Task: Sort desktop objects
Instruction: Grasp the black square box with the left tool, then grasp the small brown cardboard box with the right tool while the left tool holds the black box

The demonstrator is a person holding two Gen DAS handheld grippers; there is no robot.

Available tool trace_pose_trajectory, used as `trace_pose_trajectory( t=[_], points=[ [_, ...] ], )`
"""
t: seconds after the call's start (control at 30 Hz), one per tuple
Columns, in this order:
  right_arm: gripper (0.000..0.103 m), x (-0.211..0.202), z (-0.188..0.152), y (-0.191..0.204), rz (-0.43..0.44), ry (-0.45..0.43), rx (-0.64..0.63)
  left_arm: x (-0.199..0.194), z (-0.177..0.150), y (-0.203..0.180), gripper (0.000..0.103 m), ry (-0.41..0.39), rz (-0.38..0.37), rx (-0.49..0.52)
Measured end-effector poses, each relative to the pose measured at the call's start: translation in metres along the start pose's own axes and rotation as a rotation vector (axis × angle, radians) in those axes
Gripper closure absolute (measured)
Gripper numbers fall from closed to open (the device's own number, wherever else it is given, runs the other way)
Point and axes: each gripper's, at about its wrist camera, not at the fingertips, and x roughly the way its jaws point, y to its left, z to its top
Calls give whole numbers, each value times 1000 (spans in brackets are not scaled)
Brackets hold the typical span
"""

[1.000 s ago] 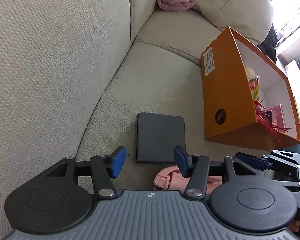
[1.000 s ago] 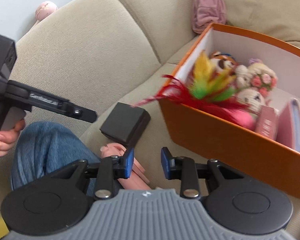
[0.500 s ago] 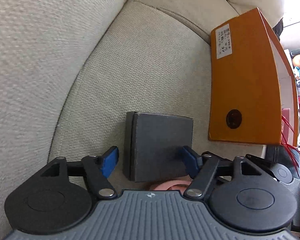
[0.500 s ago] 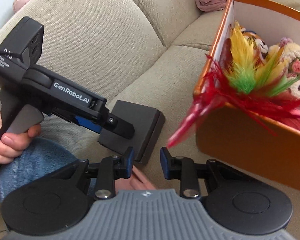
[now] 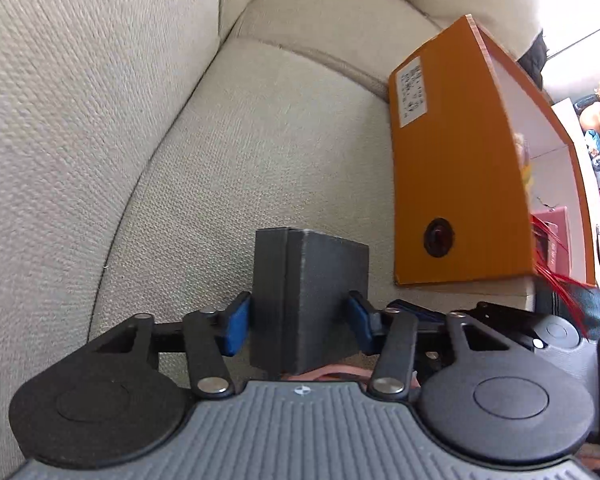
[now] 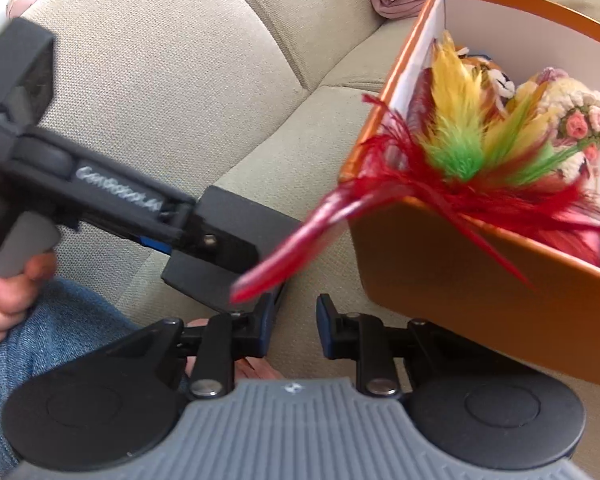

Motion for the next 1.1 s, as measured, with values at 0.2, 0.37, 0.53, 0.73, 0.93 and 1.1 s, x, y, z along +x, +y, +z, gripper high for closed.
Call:
trace_pose_trajectory(
  t=[0.2, 0.37, 0.53, 0.73, 0.93, 1.1],
  points=[
    [78, -19, -5, 2, -18, -35, -57, -19, -22, -15, 58, -117, -2, 4],
    [77, -68, -24, -11, -65, -90, -101, -49, -40, -25, 61, -214, -16, 4],
    [77, -122, -53, -60, -147, -114, 28, -78, -58, -64, 61, -296, -30, 56],
    [64, -166, -105, -89, -241, -117, 174, -95, -70, -98, 65, -358, 1, 98],
    [48, -161, -128, -105, -199, -71, 270, -96, -86, -103, 65, -364, 1, 71],
    [38, -142, -131, -94, -186, -41, 242, -99, -97, -114, 65, -359, -3, 84]
  ],
)
